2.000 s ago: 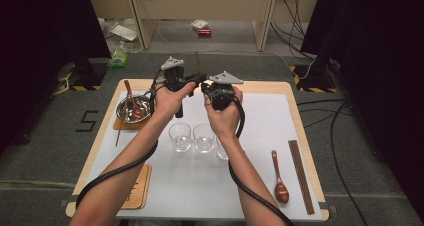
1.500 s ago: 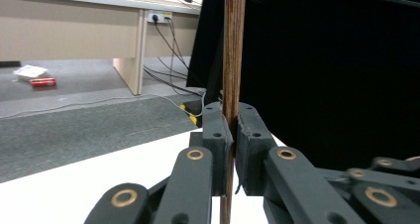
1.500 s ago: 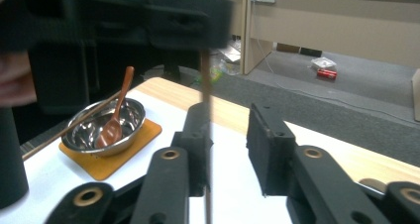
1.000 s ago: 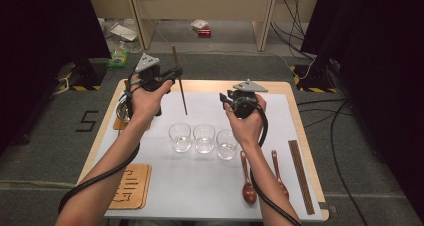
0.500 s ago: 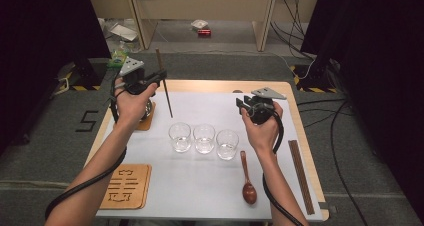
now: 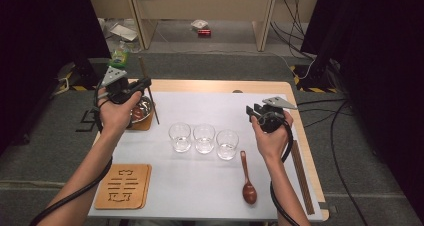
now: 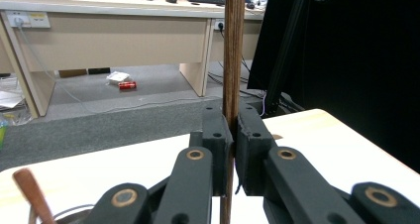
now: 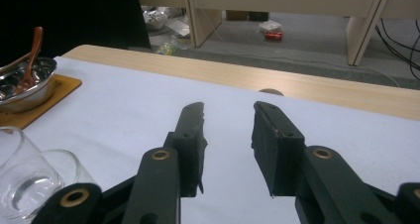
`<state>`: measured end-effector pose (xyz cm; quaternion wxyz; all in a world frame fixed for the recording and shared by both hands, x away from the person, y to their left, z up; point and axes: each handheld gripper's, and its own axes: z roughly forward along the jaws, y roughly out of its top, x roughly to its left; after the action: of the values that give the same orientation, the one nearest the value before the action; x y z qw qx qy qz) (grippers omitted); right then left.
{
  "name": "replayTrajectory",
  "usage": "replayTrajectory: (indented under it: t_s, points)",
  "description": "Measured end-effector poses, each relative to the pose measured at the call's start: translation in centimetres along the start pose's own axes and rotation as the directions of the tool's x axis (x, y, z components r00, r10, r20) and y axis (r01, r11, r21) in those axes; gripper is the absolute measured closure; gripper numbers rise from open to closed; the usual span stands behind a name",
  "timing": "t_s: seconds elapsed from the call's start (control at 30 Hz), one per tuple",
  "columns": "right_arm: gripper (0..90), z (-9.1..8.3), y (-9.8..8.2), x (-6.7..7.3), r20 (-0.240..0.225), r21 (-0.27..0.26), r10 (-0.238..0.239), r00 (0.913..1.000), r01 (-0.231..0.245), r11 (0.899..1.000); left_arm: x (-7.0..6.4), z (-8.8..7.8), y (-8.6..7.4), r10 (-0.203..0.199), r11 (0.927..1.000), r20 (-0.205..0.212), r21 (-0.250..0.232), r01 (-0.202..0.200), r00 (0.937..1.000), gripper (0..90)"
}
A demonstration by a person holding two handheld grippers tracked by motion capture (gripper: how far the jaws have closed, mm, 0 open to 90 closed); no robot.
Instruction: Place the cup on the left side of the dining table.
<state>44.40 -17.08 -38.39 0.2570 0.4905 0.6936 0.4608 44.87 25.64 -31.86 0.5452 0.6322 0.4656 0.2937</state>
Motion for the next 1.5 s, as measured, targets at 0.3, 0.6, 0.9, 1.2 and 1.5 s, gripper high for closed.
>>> replayTrajectory:
  t_s: [0.3, 0.6, 0.9, 1.2, 1.5]
  points:
    - [65.0, -1.4, -1.4, -1.1, 0.021, -0.004, 0.009, 0.9997, -0.009, 1.0, 0.9, -2.1, -0.7, -0.003, 1.0, -0.009, 0.001, 0.003, 1.0, 83.8]
    - [64.8, -2.2, -3.0, -1.9, 0.035, 0.004, 0.028, 0.999, -0.028, 1.0, 1.3, -4.1, -1.7, -0.009, 0.9998, -0.015, 0.018, 0.009, 0.9998, 83.8]
    - [64.7, -2.6, -4.3, -2.2, 0.041, 0.01, 0.045, 0.9981, -0.046, 0.999, 1.7, -6.3, -2.7, -0.008, 0.9995, -0.017, 0.032, 0.009, 0.9998, 83.8]
    - [64.7, -2.7, -5.1, -2.4, 0.044, 0.008, 0.054, 0.9976, -0.055, 0.998, 2.7, -8.4, -4.0, -0.004, 0.9988, -0.039, 0.048, 0.006, 0.9992, 83.8]
    - [64.6, -2.9, -5.5, -2.6, 0.052, 0.012, 0.06, 0.9969, -0.061, 0.998, 3.5, -10.7, -5.0, -0.006, 0.9985, -0.053, 0.055, 0.008, 0.9986, 83.9]
